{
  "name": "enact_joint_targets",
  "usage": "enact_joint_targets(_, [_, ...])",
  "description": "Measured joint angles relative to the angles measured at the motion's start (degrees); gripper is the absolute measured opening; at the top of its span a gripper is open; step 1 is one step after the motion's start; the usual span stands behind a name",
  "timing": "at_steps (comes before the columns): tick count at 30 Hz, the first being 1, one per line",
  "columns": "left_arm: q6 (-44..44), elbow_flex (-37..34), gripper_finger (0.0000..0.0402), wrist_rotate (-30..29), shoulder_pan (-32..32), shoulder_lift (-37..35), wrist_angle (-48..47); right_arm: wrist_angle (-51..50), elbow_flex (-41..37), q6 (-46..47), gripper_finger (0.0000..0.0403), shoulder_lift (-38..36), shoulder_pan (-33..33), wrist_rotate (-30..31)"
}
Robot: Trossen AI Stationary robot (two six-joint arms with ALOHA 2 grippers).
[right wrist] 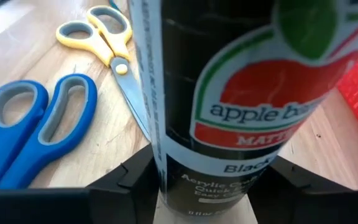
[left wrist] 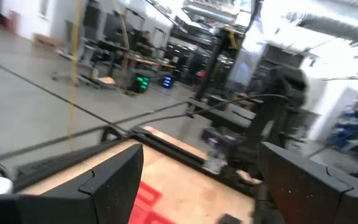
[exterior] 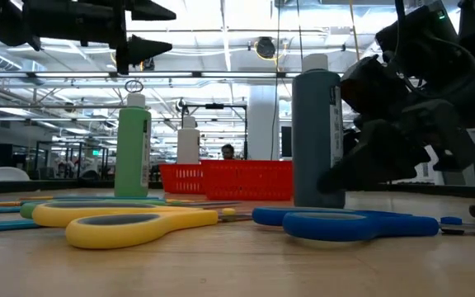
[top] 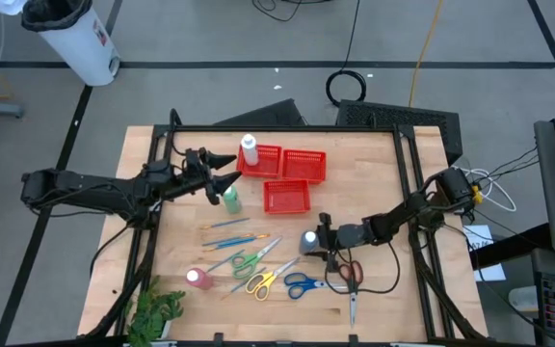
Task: Pick & Place Paint Supplies
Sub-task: Put the black paint bottle into the top left red bin
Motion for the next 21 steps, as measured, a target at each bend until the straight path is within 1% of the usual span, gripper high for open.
enact_joint_targets(4, [-0.3,3.8,0.032,7.0,-2.2,3.1,-0.3,-0.8,0.0,1.4,0.018,-1.6,-0.6,0.0])
enact_joint_targets(6, [1.5,7.0,0.0316,8.5,-4.4,5.9,-1.9,-1.7,0.0,2.2,0.018,-2.8,-1.0,0.1])
enact_joint_targets(9, [5.8,13.2,0.0313,8.4,-7.9,11.0,-7.7,-3.8,0.0,4.1,0.0177,-4.7,-1.6,0.2])
enact_joint_targets(13, [10.3,22.3,0.0317,7.2,-11.1,19.7,-15.4,-5.4,0.0,5.7,0.0174,-6.6,-2.3,0.3])
enact_joint_targets(21, [14.7,38.9,0.0313,6.9,-12.5,36.5,-28.7,-7.2,0.0,5.8,0.0172,-7.4,-2.4,0.3])
